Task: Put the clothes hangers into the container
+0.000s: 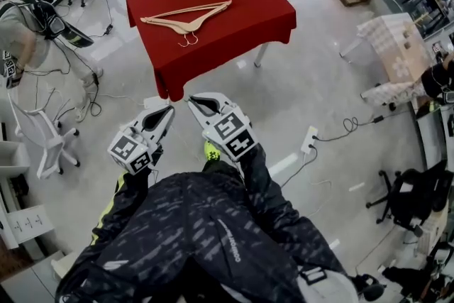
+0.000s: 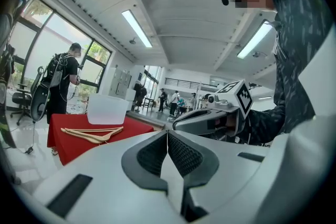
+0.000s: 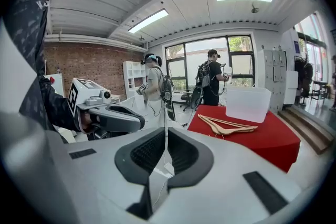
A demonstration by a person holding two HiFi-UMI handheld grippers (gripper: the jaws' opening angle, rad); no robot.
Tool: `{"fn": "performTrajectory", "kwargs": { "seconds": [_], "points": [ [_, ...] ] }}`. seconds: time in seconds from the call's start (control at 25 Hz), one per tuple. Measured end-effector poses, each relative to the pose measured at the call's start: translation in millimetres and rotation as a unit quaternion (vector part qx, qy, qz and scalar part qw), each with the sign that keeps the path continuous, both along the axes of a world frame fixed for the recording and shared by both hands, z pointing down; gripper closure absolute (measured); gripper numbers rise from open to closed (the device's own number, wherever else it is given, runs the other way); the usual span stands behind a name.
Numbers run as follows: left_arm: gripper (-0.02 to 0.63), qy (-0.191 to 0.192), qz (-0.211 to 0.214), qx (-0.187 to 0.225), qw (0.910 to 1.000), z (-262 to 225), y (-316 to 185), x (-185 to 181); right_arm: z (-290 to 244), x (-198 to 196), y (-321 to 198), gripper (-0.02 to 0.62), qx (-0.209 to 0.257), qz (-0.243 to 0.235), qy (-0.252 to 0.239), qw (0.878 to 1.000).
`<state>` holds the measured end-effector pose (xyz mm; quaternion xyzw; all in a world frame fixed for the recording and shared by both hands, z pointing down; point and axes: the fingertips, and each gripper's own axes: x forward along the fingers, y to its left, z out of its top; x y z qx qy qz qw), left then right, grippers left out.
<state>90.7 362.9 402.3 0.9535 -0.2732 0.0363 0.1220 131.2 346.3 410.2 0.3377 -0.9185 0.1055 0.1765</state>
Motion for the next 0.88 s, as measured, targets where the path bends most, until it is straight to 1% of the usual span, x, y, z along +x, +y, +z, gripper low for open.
{"fn": "performTrajectory", "kwargs": {
  "seconds": [0.16, 0.28, 0.48, 0.72, 0.88],
  "points": [
    [0.594, -0.004, -0.005, -0.002, 1.0000, 3.3, -24.8, 15.6, 5.1, 15.4, -24.2, 0.577, -0.003, -0.009, 0.001, 1.000],
    [0.594, -0.002, -0.015, -0.004, 0.9999, 3.3, -41.9, 23.4, 9.7, 23.8, -39.1, 0.577, -0.005, -0.019, 0.008, 1.000],
    [0.594, 0.001, -0.018, -0.014, 0.9997, 7.5, -66.3, 36.0, 19.8, 34.0, -64.9, 0.576, -0.014, -0.027, 0.017, 0.999],
    [0.594, 0.004, -0.024, -0.020, 0.9995, 11.5, -85.3, 36.2, 29.9, 31.7, -91.5, 0.577, -0.013, -0.041, 0.037, 0.998],
    [0.594, 0.005, -0.020, -0.018, 0.9996, 15.0, -99.6, 34.3, 36.1, 27.3, -111.1, 0.577, -0.014, -0.043, 0.049, 0.998]
  ]
}}
